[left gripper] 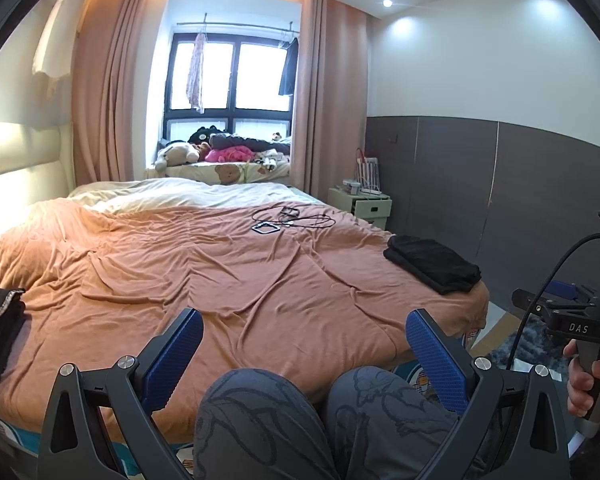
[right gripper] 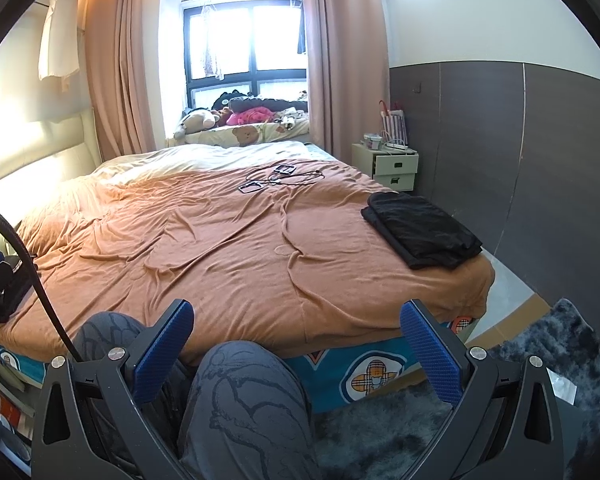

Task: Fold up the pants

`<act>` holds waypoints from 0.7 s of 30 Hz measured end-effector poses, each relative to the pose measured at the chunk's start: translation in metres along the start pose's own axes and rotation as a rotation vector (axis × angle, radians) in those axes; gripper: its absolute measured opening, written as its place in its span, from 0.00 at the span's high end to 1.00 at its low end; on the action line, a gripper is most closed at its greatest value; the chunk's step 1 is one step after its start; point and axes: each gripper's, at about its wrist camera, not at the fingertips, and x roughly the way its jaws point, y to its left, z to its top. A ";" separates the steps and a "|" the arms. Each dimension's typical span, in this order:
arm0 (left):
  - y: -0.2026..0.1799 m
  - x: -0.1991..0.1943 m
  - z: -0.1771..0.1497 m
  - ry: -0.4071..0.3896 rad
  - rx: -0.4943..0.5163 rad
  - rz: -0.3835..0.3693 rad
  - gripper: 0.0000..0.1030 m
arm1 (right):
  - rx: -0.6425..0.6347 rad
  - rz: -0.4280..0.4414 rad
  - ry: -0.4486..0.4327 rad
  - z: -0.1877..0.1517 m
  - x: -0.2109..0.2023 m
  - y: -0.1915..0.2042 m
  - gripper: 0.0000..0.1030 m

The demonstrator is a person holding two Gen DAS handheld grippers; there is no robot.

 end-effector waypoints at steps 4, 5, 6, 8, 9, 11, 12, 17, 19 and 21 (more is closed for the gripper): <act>0.001 0.000 0.001 -0.003 -0.001 -0.003 0.01 | 0.001 -0.002 -0.002 0.000 0.000 -0.003 0.00; 0.001 0.000 0.001 -0.003 -0.001 -0.003 0.01 | 0.001 -0.002 -0.002 0.000 0.000 -0.003 0.00; 0.001 0.000 0.001 -0.004 -0.002 -0.003 0.01 | 0.001 -0.002 -0.003 0.000 0.000 -0.004 0.00; 0.001 -0.001 0.001 -0.005 -0.002 -0.005 0.01 | 0.001 0.002 -0.003 0.000 0.000 -0.006 0.00; 0.001 -0.001 0.001 -0.006 -0.001 -0.005 0.01 | 0.003 0.004 -0.003 0.001 0.000 -0.006 0.00; 0.000 -0.001 0.001 -0.005 0.000 -0.005 0.01 | -0.001 -0.003 -0.008 0.001 -0.001 -0.007 0.00; -0.001 -0.001 0.002 -0.006 0.001 -0.007 0.01 | -0.003 -0.006 -0.010 0.001 -0.001 -0.007 0.00; -0.001 -0.002 0.001 -0.011 -0.002 -0.017 0.01 | -0.005 -0.002 -0.010 0.001 0.000 -0.009 0.00; -0.003 -0.003 0.001 -0.012 0.000 -0.017 0.01 | -0.004 -0.002 -0.010 0.001 0.000 -0.009 0.00; -0.003 -0.003 0.001 -0.014 -0.002 -0.020 0.01 | -0.004 -0.002 -0.011 0.001 0.000 -0.008 0.00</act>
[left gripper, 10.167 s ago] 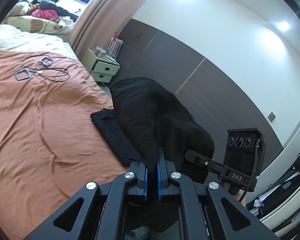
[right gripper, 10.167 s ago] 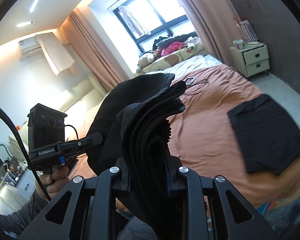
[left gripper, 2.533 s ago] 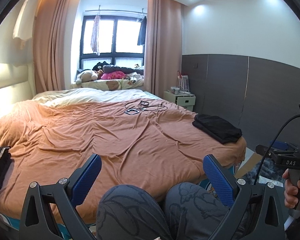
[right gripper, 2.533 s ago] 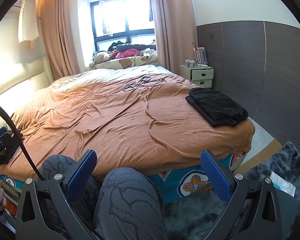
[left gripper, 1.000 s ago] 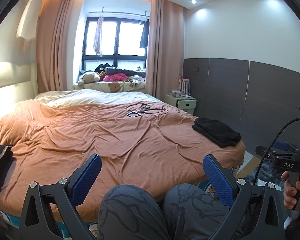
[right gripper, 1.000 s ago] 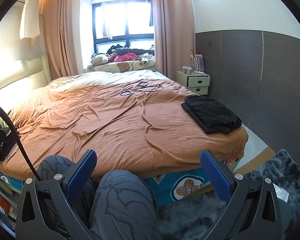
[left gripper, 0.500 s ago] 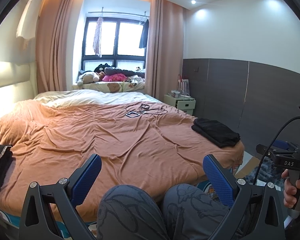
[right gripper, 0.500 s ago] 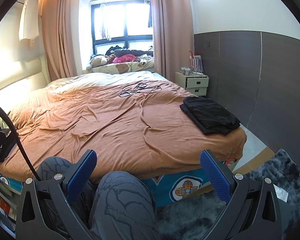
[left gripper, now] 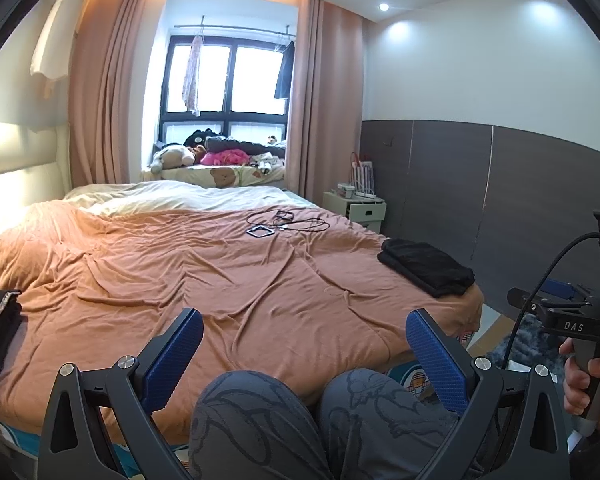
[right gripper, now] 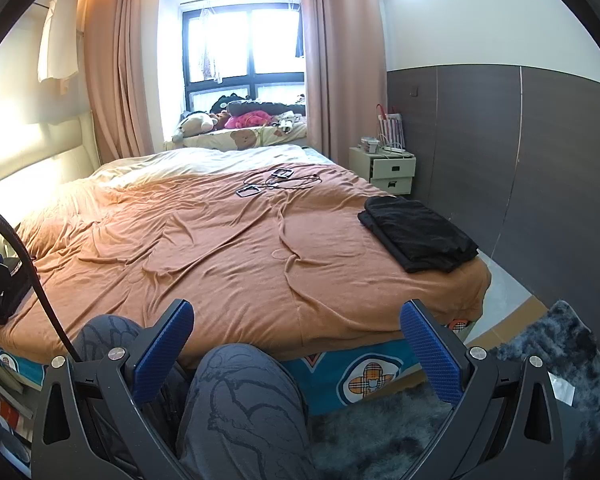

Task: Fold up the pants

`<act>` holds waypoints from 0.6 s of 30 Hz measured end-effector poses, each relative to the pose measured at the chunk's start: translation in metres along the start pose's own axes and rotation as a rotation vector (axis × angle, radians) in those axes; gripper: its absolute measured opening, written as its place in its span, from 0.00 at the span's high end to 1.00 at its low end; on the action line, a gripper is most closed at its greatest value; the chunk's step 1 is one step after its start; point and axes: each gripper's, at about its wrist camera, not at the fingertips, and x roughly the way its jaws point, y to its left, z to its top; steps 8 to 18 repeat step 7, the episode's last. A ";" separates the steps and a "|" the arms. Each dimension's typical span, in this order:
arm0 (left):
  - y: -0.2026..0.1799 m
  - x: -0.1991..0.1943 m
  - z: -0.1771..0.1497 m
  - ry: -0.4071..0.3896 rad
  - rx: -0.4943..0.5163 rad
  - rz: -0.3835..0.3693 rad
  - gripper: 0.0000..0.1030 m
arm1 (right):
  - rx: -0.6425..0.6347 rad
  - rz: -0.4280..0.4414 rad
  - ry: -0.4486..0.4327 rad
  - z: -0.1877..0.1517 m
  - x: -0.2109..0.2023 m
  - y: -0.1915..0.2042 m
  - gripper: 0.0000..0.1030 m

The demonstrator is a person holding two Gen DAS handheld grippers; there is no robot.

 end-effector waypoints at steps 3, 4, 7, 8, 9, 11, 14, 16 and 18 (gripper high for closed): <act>-0.001 -0.001 0.000 -0.003 0.001 -0.002 0.01 | 0.000 0.000 0.000 0.000 0.000 0.000 0.00; -0.001 -0.001 0.000 -0.003 0.000 -0.002 0.01 | -0.001 0.000 0.000 0.000 0.000 0.000 0.00; -0.001 -0.001 0.000 -0.003 0.000 0.002 0.01 | 0.000 0.001 -0.001 0.000 0.000 -0.001 0.00; -0.001 -0.001 0.000 -0.003 0.000 0.002 0.01 | 0.000 0.001 -0.001 0.000 0.000 -0.001 0.00; -0.001 -0.001 0.000 -0.003 0.000 0.002 0.01 | 0.000 0.001 -0.001 0.000 0.000 -0.001 0.00; -0.001 -0.001 0.000 -0.003 0.000 0.002 0.01 | 0.000 0.001 -0.001 0.000 0.000 -0.001 0.00; -0.001 -0.001 0.000 -0.003 0.000 0.002 0.01 | 0.000 0.001 -0.001 0.000 0.000 -0.001 0.00; -0.001 -0.001 0.000 -0.003 0.000 0.002 0.01 | 0.000 0.001 -0.001 0.000 0.000 -0.001 0.00; -0.001 -0.001 0.000 -0.003 0.000 0.002 0.01 | 0.000 0.001 -0.001 0.000 0.000 -0.001 0.00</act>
